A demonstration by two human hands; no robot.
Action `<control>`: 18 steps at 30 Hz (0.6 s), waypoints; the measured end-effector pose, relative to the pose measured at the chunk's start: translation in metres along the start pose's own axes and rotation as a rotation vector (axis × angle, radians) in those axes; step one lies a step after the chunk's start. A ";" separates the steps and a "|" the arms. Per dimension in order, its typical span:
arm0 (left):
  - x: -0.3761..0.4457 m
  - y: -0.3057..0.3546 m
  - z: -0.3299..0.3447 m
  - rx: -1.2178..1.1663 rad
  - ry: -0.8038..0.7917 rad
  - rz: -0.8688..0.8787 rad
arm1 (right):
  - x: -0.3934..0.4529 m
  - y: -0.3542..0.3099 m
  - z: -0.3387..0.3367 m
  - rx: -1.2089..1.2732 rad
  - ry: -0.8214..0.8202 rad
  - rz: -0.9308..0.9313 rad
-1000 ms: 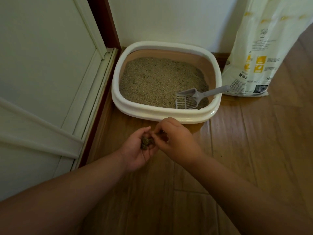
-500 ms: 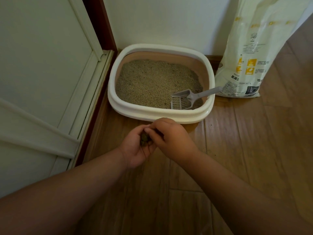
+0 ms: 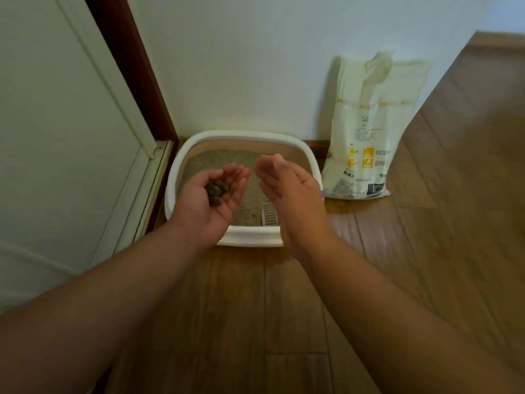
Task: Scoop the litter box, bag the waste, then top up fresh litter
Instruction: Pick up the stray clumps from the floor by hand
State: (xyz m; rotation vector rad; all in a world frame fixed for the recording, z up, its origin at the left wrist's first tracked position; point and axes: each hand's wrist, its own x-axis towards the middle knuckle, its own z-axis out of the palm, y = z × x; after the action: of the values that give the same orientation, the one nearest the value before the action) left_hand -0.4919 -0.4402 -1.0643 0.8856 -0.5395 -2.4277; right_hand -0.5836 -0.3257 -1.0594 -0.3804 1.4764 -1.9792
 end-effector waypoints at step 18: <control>-0.053 -0.053 0.134 -0.352 0.066 0.126 | -0.021 -0.109 0.000 0.683 0.209 0.101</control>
State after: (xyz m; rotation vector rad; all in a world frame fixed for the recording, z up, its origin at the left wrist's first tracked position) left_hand -0.5644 -0.3426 -0.9707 0.7524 -0.1310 -2.2737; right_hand -0.6020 -0.2932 -0.9545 0.1970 0.8212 -2.3336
